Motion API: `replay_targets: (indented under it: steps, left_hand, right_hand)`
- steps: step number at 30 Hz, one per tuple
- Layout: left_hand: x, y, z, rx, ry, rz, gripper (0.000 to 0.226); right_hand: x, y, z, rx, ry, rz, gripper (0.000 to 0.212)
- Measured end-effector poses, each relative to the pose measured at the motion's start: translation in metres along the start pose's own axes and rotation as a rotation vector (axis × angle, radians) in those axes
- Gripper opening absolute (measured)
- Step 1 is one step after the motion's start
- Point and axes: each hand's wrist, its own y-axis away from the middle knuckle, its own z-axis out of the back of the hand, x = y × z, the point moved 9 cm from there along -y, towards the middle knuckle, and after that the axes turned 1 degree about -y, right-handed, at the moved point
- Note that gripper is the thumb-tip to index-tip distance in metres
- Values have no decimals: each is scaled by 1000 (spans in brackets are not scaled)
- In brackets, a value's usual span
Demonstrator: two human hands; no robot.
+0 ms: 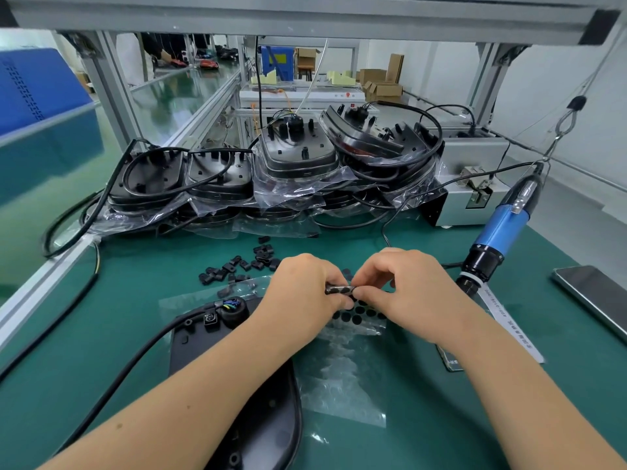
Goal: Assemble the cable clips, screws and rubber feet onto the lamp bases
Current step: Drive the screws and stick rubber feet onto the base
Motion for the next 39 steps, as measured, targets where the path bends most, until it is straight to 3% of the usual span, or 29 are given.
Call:
replay_targets:
  steps: [17, 28, 39]
  left_hand:
    - [1, -1, 2, 26, 6, 18, 20]
    - [3, -2, 2, 18, 21, 31, 24]
    - [2, -2, 1, 10, -40, 8, 26]
  right_hand:
    - [27, 18, 12, -359, 180, 221, 18]
    - [27, 22, 12, -411, 151, 262, 18]
    - [21, 21, 8, -317, 131, 203, 14]
